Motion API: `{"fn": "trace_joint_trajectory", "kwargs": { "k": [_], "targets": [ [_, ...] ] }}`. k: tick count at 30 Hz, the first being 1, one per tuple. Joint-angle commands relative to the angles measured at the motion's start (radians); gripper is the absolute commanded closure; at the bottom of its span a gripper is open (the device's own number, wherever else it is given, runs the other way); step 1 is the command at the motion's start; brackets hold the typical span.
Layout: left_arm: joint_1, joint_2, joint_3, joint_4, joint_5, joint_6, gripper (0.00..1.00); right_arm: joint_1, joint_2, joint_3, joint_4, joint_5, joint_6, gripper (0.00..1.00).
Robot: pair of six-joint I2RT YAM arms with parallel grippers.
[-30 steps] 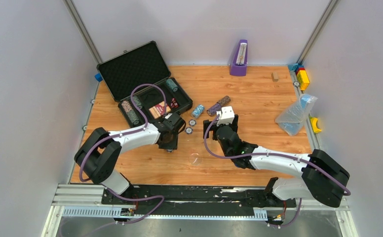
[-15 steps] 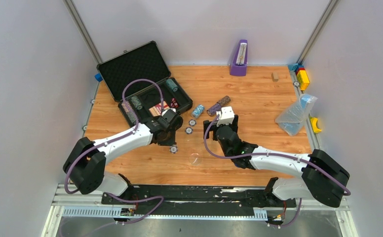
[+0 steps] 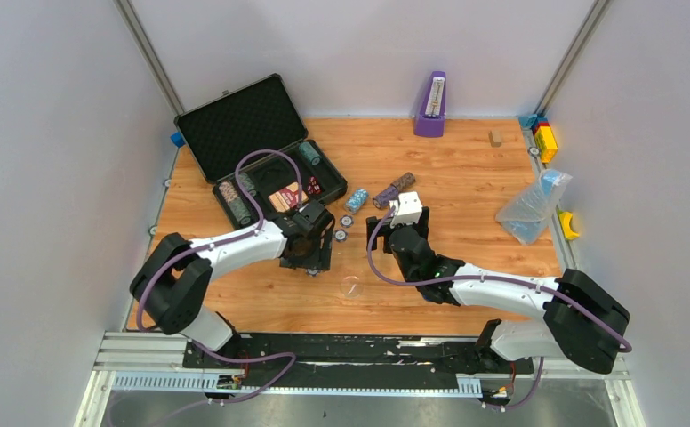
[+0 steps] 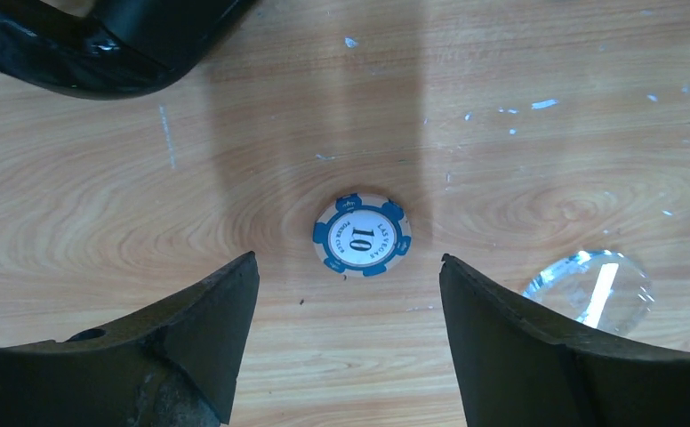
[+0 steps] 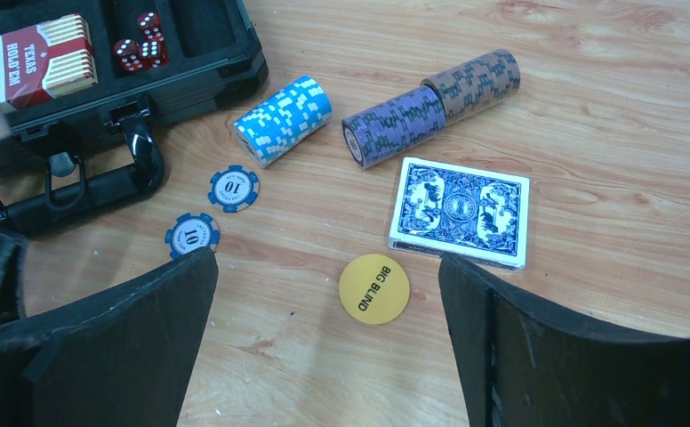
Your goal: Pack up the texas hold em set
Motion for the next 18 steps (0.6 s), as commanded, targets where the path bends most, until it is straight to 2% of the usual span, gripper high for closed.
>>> {"fn": "trace_joint_trajectory", "kwargs": {
  "k": [1, 7, 9, 18],
  "targets": [
    [-0.005, 0.064, -0.007, 0.049, 0.025, 0.009, 0.19, 0.004, -0.020, 0.016, 0.013, 0.015, -0.002, 0.03],
    [-0.014, 0.104, 0.003, 0.006, -0.033, -0.007, 0.40, 0.004, -0.020, 0.016, 0.013, 0.016, -0.003, 0.03],
    [-0.015, 0.103, -0.002, -0.007, -0.046, -0.012, 0.44, 0.004, -0.018, 0.017, 0.013, 0.014, -0.002, 0.03],
    [-0.015, 0.146, -0.020, 0.050, -0.010, 0.002, 0.48, 0.004, -0.021, 0.017, 0.013, 0.015, -0.003, 0.03]
  ]
}}
